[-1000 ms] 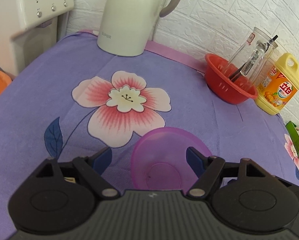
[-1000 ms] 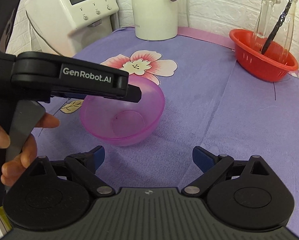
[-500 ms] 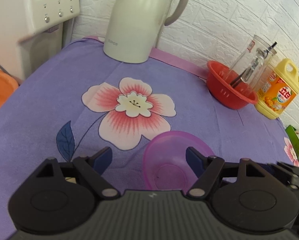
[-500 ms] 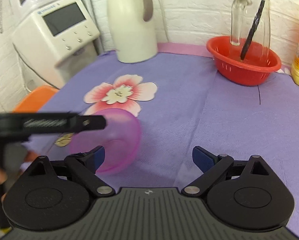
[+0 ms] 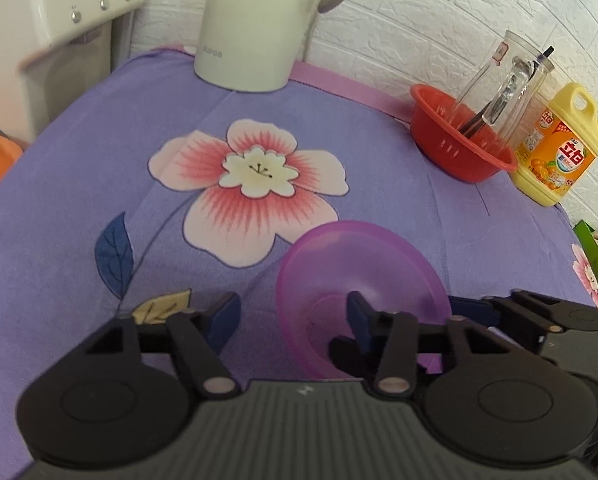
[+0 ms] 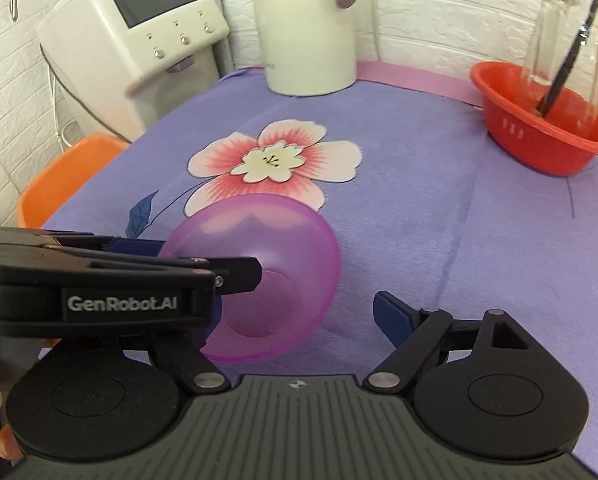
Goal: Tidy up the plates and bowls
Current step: 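Grip the pink bowl rim with the left tool and lift it, then carry the pink bowl to the stack and lower it into the white bowl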
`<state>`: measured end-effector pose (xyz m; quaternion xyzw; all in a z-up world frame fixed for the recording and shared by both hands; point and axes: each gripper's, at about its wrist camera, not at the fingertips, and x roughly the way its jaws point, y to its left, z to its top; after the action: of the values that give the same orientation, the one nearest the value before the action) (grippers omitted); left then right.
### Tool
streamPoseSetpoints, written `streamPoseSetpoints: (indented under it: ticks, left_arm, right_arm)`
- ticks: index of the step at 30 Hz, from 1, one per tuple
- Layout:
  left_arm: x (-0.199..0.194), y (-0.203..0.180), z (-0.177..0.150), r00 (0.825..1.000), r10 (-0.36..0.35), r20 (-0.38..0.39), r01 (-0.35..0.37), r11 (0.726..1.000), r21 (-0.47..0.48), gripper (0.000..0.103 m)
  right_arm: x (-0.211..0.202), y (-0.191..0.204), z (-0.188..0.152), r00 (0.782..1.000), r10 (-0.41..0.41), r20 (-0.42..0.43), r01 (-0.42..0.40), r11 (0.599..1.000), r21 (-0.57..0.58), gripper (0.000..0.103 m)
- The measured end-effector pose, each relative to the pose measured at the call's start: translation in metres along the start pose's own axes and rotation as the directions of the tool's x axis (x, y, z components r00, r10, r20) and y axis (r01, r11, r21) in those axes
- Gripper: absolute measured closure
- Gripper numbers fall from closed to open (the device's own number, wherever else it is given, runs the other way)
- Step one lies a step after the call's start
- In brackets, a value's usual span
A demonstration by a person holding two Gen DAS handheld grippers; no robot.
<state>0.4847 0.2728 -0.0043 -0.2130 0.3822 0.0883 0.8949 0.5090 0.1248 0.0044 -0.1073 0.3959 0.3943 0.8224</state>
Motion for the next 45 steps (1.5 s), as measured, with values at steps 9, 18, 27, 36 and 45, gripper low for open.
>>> streamPoseSetpoints:
  ticks: [9,18,27,36,45]
  left_arm:
    - [-0.015,-0.013,-0.008,0.998,-0.064,-0.027,0.064,0.998,-0.015,0.071]
    - [-0.083,-0.058,-0.041,0.991,-0.131,0.031,0.129,0.99,0.057,0.071]
    - [-0.152,-0.125,-0.121,0.968,-0.249,0.028,0.244,0.961,0.129,0.071]
    - [-0.177,-0.174,-0.211,0.941,-0.332,-0.067,0.339,0.921,0.192,0.071]
    - [-0.171,-0.172,-0.243,0.941,-0.32,-0.114,0.337,0.918,0.208,0.07]
  right_arm:
    - [-0.012,0.021,-0.004,1.0,0.012,-0.028,-0.013,0.999,-0.043,0.004]
    - [-0.079,0.031,-0.032,0.999,-0.035,0.001,0.035,0.999,-0.028,0.003]
    - [-0.18,0.031,-0.102,0.988,-0.143,0.064,0.143,0.99,0.013,0.0]
    - [-0.24,0.026,-0.191,0.973,-0.223,0.055,0.217,0.972,0.093,0.0]
    - [-0.243,0.026,-0.234,0.98,-0.195,0.029,0.19,0.974,0.123,0.0]
